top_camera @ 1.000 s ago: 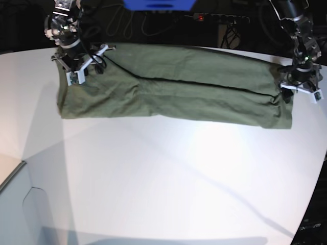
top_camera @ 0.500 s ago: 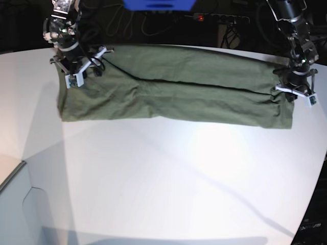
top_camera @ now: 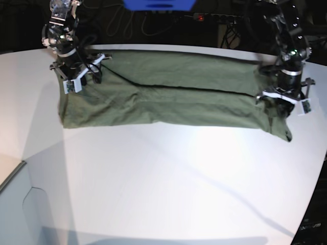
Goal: Layout the t-shirt on the table in an organized manner, then fold the t-shirt properly
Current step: 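Grasp the strip end with the left gripper and fold it toward the right gripper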
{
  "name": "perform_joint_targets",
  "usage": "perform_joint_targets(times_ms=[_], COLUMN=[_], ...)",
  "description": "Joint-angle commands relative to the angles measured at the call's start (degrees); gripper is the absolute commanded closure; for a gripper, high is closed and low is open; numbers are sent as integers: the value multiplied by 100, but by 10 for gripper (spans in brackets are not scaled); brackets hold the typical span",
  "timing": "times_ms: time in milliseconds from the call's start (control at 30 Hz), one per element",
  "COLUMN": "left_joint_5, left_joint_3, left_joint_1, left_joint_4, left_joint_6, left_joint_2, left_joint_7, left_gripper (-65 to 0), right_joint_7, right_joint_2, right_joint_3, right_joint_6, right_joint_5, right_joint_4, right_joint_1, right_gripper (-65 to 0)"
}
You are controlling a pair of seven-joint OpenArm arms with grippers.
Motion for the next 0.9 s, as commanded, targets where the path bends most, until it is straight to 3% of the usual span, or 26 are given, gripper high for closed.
perform_joint_targets(times_ms=[0,400,867], left_joint_5=[-45,-45,-45], left_joint_3=[173,2942,4437], left_joint_1=[45,335,-26], left_joint_4=[210,-19,-722], left_joint_6=[-36,26,26], left_joint_2=[7,165,157], left_joint_7=[-138,-182,-191], left_gripper=[0,0,0], right_joint_7=[-272,-290,-298], right_joint_2=[16,16,130], right_joint_3=[0,9,9], right_joint_6=[49,49,49], right_joint_5=[-115,-115,-115], right_joint_4=[-21,-21,-21], right_joint_1=[-37,59,86], right_gripper=[-288,-288,-288])
